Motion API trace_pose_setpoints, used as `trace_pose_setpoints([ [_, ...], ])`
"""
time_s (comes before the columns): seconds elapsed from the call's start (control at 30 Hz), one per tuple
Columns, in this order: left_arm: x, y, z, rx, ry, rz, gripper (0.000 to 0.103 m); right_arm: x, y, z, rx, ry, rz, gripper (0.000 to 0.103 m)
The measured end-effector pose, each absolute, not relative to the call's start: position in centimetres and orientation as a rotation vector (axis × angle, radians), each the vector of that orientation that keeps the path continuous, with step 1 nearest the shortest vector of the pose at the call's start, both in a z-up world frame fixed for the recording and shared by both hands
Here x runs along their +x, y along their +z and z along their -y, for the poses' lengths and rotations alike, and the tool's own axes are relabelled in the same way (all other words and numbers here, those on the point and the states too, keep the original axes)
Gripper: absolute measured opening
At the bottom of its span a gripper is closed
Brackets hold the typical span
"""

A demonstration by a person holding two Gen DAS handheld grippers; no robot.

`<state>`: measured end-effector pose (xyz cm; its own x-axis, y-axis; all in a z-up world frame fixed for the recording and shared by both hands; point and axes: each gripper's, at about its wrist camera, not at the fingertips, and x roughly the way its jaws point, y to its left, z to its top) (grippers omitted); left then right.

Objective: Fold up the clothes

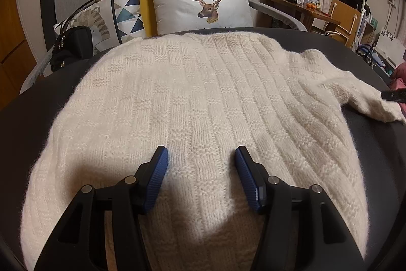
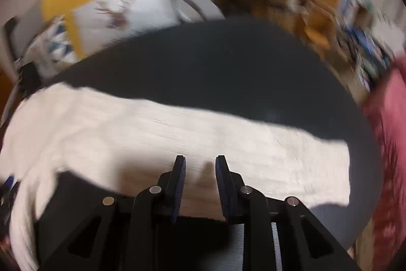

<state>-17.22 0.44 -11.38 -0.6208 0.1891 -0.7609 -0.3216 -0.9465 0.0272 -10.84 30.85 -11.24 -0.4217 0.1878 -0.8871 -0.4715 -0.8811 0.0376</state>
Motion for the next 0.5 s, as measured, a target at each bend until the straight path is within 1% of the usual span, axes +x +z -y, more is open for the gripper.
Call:
trace_pose_setpoints([
  [0.03,-17.2,-11.4,-0.5,-1.189,2.587,-0.235,0.058,-11.1,-12.0,-31.4,-1.413,2.304,-0.393,0.024],
  [0.13,-17.3,-11.3,-0.8,-1.207,2.608,-0.243,0.058,-12.6,-12.2,-31.0,-1.404,2.293,-0.251,0.023],
  [0.27,-17.2,-11.3,-1.7,-1.236,2.636,-0.218,0.059,-15.1,-12.4,-32.1,-1.382,2.258,-0.147,0.023],
  [0.33,-17.1,-11.3,-2.0,-1.245,2.640,-0.198,0.059,-17.4,-12.7,-34.8,-1.380,2.248,-0.140,0.023],
  [0.5,-17.3,-11.4,-2.5,-1.254,2.632,-0.179,0.061,-20.6,-12.0,-38.0,-1.386,2.272,-0.157,0.024],
])
